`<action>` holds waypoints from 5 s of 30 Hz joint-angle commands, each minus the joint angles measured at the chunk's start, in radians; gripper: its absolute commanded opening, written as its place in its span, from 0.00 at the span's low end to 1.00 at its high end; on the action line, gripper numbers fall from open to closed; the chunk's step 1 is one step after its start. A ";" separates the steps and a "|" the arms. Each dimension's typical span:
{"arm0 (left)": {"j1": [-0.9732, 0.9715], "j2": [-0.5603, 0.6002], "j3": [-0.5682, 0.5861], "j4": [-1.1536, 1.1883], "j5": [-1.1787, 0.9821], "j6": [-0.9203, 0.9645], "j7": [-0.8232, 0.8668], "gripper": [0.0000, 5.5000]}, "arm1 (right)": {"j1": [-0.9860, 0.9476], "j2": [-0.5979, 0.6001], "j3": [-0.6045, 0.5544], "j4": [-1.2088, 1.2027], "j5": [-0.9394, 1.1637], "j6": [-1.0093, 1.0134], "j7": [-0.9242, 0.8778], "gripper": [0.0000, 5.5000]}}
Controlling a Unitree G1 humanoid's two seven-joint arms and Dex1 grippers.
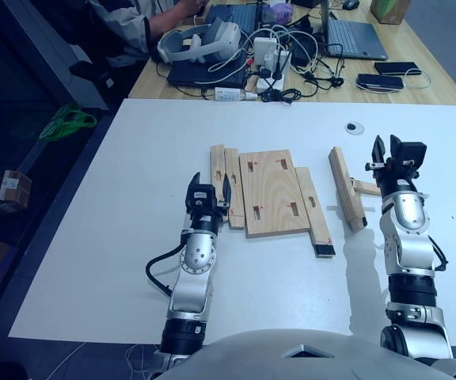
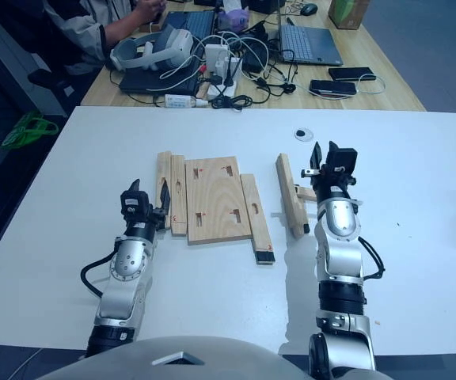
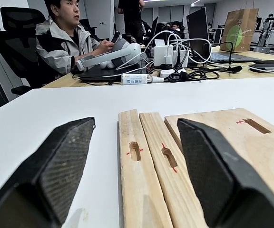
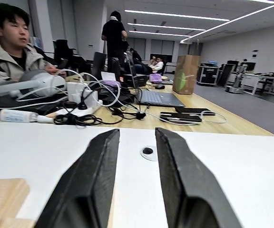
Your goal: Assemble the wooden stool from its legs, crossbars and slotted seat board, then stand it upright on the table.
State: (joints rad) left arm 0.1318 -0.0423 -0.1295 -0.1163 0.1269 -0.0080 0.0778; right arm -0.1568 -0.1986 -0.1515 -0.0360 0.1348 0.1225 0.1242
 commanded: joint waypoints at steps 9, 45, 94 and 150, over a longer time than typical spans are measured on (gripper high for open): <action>0.006 -0.003 -0.009 0.017 0.019 -0.012 0.019 0.59 | 0.262 -0.078 0.081 -0.185 0.077 0.379 0.145 0.48; -0.477 -0.007 0.440 -0.140 -1.843 0.693 0.304 0.59 | -0.053 -0.309 0.392 0.015 -0.693 -0.750 -0.014 0.17; -0.508 0.228 0.297 -0.061 -1.120 0.501 0.336 0.18 | 0.000 -0.256 0.413 0.160 -0.315 -0.628 0.122 0.63; -0.562 0.039 0.261 0.077 -0.403 0.454 0.173 0.18 | 0.057 -0.092 0.350 0.013 -0.228 -0.322 0.207 0.63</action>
State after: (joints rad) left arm -0.4349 -0.0512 0.1481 -0.0463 -0.3432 0.3778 0.2232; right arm -0.0971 -0.2908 0.2113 -0.0048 -0.0859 -0.2128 0.3362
